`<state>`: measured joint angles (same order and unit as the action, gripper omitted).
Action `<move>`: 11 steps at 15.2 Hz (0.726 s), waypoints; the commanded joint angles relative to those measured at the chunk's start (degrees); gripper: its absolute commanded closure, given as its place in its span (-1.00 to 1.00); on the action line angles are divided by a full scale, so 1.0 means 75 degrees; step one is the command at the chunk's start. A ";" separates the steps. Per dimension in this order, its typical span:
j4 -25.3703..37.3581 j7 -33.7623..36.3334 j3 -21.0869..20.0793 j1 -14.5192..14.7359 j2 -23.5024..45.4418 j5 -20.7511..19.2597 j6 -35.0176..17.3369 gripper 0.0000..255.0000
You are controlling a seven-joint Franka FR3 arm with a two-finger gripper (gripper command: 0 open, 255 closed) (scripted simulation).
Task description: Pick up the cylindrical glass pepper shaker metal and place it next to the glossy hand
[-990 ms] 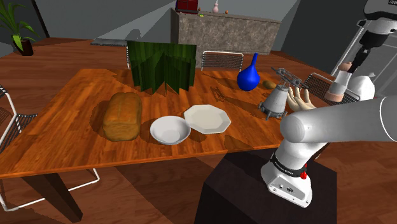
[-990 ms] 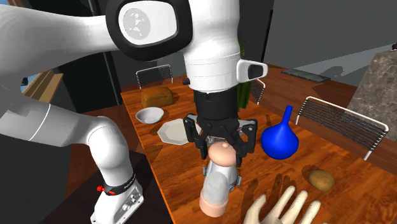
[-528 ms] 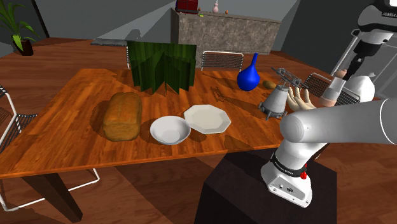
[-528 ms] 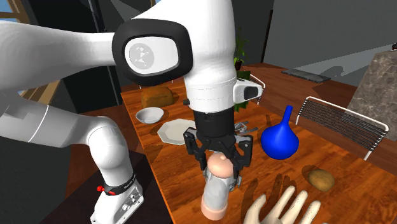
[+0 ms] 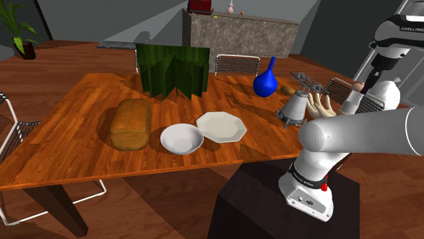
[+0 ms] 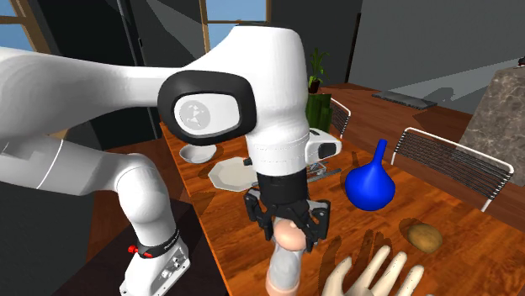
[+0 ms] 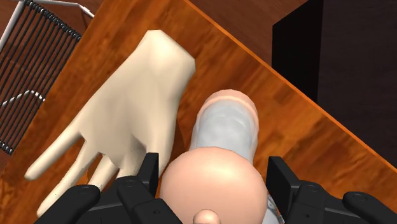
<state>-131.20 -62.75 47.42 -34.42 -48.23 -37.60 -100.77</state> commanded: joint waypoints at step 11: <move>-0.1033 0.0210 0.0651 -0.0102 -0.0016 -0.0538 -0.1087 1.00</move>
<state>-138.28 -61.38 51.92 -35.13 -48.37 -41.28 -108.19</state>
